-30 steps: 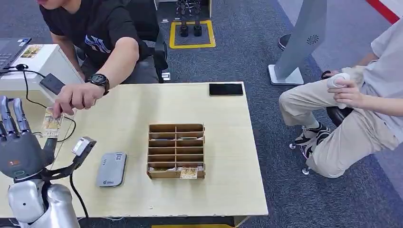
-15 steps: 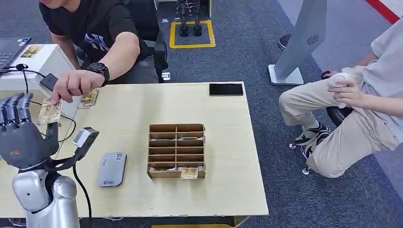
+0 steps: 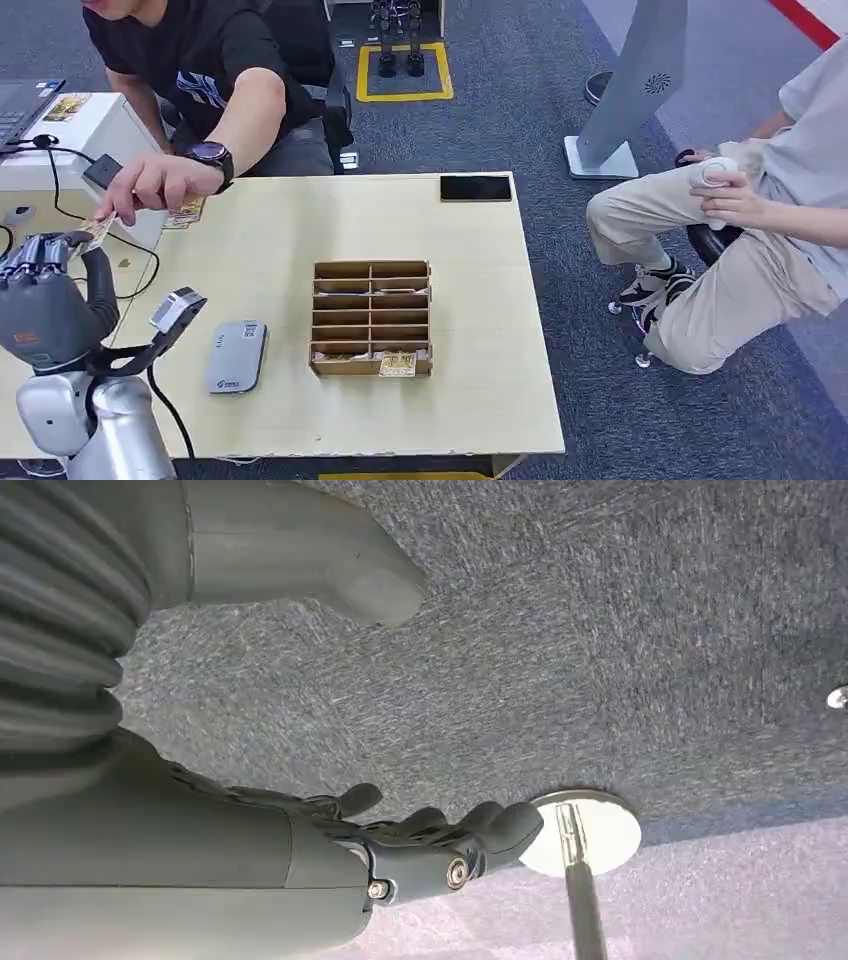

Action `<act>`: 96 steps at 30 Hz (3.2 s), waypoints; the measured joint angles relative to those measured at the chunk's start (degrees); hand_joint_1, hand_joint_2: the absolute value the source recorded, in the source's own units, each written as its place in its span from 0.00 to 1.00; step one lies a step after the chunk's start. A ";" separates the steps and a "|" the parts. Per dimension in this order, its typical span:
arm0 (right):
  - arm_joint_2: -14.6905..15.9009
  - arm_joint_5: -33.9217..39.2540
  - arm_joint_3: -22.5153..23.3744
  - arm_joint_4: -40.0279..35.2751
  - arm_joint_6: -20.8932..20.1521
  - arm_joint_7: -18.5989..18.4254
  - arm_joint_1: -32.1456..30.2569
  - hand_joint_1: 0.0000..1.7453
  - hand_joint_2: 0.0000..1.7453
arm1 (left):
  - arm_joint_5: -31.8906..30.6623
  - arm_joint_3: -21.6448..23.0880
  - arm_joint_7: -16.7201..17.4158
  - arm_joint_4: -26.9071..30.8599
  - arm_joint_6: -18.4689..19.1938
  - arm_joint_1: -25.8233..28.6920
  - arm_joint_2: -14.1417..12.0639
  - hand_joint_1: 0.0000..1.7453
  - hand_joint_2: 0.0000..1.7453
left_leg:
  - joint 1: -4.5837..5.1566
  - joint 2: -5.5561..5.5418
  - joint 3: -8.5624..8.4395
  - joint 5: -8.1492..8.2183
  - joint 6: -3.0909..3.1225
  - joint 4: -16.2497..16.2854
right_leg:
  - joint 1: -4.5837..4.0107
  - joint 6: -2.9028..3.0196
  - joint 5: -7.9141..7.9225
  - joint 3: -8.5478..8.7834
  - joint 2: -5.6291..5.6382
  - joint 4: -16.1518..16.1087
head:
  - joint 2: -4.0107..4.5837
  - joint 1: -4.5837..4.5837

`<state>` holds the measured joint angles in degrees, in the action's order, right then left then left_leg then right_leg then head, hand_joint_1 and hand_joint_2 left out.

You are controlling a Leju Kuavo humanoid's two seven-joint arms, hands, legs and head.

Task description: Pass the card to the sensor for recognition and then transmit it.

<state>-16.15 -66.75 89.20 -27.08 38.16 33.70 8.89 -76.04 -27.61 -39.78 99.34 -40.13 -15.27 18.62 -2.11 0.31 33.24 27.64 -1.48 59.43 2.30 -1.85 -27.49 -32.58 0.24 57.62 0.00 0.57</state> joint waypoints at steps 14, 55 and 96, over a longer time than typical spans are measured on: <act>0.00 0.09 0.00 0.28 0.00 -0.52 -0.01 0.00 1.00 | 4.36 -0.33 0.00 -0.81 0.00 -0.01 0.04 1.00 1.00 | 0.01 0.00 -0.01 -0.01 0.01 0.01 | 0.01 -0.04 0.03 -0.01 0.01 0.00 | 0.00 0.00; -0.61 1.14 0.00 -0.83 0.00 0.11 -0.10 0.00 1.00 | 18.37 18.17 -0.35 -6.36 -0.02 11.02 -2.54 1.00 1.00 | 0.03 -0.01 0.02 0.00 0.05 0.03 | 0.04 -0.09 0.06 0.02 0.00 -0.02 | 0.00 0.02; 2.88 3.13 -0.07 4.50 0.00 -1.55 -0.40 0.00 1.00 | -4.11 10.97 7.86 -19.71 -0.02 12.59 -4.50 1.00 1.00 | 0.04 -0.01 0.02 0.00 0.05 0.04 | 0.05 -0.10 0.06 0.03 -0.01 -0.02 | 0.00 0.00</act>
<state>-13.27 -63.63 89.13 -22.58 38.16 32.15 8.49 -80.15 -16.63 -31.92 79.63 -40.15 -2.68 14.12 -2.08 0.30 33.27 27.64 -1.43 59.47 2.35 -1.95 -27.43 -32.55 0.23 57.60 0.00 0.57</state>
